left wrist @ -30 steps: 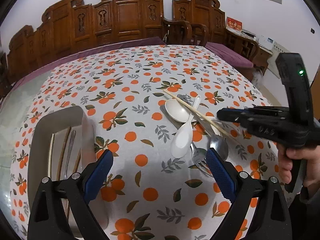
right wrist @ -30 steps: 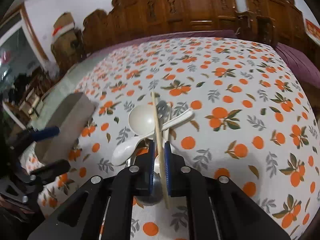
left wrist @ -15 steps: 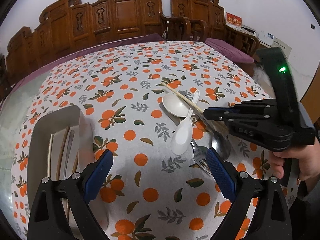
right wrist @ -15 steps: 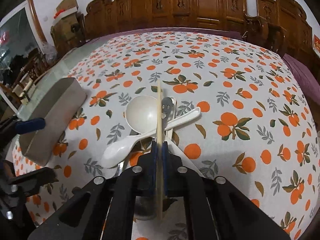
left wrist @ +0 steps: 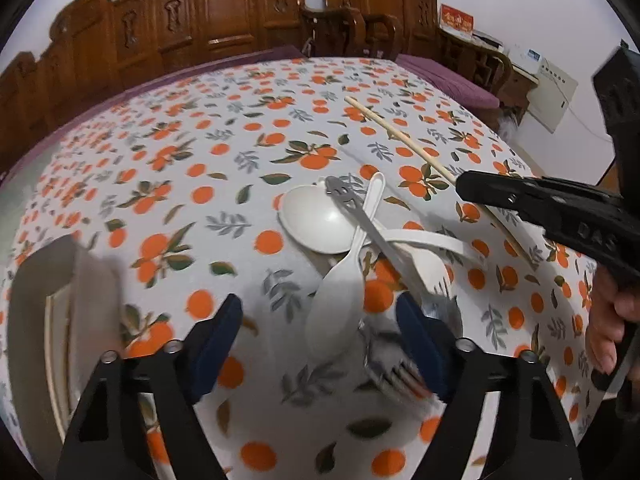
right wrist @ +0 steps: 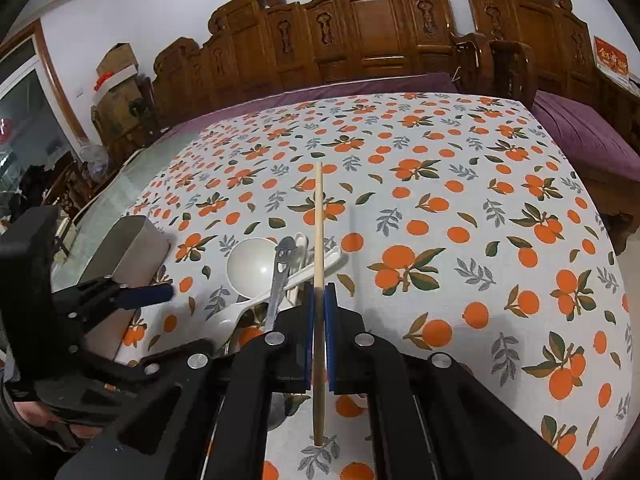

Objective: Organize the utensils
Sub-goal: 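Grasp a white plastic spoon with the left tool while the right holds the chopstick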

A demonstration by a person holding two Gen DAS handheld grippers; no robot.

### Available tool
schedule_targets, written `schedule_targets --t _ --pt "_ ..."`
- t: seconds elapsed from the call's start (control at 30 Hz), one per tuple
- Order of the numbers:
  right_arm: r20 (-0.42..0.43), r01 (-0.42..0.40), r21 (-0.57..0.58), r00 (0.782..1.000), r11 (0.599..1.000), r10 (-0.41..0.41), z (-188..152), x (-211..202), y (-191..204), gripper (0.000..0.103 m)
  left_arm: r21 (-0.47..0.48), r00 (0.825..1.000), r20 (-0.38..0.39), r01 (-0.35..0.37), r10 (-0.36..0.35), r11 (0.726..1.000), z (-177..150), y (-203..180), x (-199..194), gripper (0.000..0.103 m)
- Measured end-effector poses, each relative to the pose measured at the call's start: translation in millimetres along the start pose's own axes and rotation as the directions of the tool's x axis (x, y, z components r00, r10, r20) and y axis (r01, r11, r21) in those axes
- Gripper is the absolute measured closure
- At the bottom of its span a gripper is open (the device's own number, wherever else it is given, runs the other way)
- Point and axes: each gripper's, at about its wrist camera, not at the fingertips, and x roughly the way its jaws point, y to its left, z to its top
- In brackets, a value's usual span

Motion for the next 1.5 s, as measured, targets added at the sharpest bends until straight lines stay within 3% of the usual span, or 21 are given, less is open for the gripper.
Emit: schedule_targets --t 0.23,0.3,0.4,0.6,0.67,0.93,1.1,1.23,1.3,1.37,1.5 --pt "-0.001 0.005 -0.017 1.000 1.000 -0.005 -0.4 1.7 2.4 0.097 -0.076 0.995 -0.062 0.070 -0.074 0.995 13.8 3.8 28.5 0.052" --pt "0.000 0.002 -0.015 1.000 1.000 -0.002 -0.3 1.5 2.7 0.097 -0.075 0.995 -0.065 0.066 -0.071 0.995 15.2 3.4 31.5 0.056" --pt "0.000 -0.003 -0.013 1.000 1.000 0.003 0.2 1.7 2.7 0.097 -0.062 0.996 -0.068 0.055 -0.059 0.997 16.0 1.7 33.2 0.074" --pt "-0.002 -0.001 -0.010 1.000 1.000 0.001 0.2 2.1 4.8 0.097 -0.037 0.998 -0.050 0.040 -0.042 0.999 15.9 0.5 20.7 0.086" --pt "-0.006 0.002 -0.017 1.000 1.000 -0.002 -0.3 2.9 7.0 0.097 -0.021 0.999 -0.031 0.019 -0.019 1.000 16.6 1.4 11.7 0.100" --pt "-0.007 0.004 -0.018 1.000 1.000 -0.004 -1.2 2.8 9.3 0.097 -0.005 0.998 -0.062 -0.003 0.002 1.000 15.0 11.6 10.0 0.099" --pt "-0.011 0.007 -0.018 1.000 1.000 -0.007 -0.9 3.0 9.2 0.097 0.032 0.992 -0.116 -0.050 0.054 0.998 13.7 10.1 22.8 0.099" --pt "-0.009 0.003 -0.016 1.000 1.000 -0.003 -0.6 2.1 9.6 0.097 0.033 0.993 -0.108 -0.050 0.053 0.998 13.7 11.1 23.2 0.098" --pt "-0.010 0.001 -0.017 1.000 1.000 -0.001 -0.9 2.5 10.0 0.097 0.028 0.993 -0.107 -0.049 0.052 0.998 14.8 12.0 22.7 0.091" --pt "-0.012 0.001 -0.018 1.000 1.000 -0.002 -1.4 3.3 10.3 0.097 0.044 0.993 -0.095 -0.061 0.065 0.997 16.5 11.8 19.5 0.075" --pt "-0.013 0.002 -0.018 1.000 1.000 -0.002 -1.5 3.5 10.7 0.097 0.077 0.993 -0.082 -0.073 0.080 0.994 19.8 12.5 13.5 0.072"
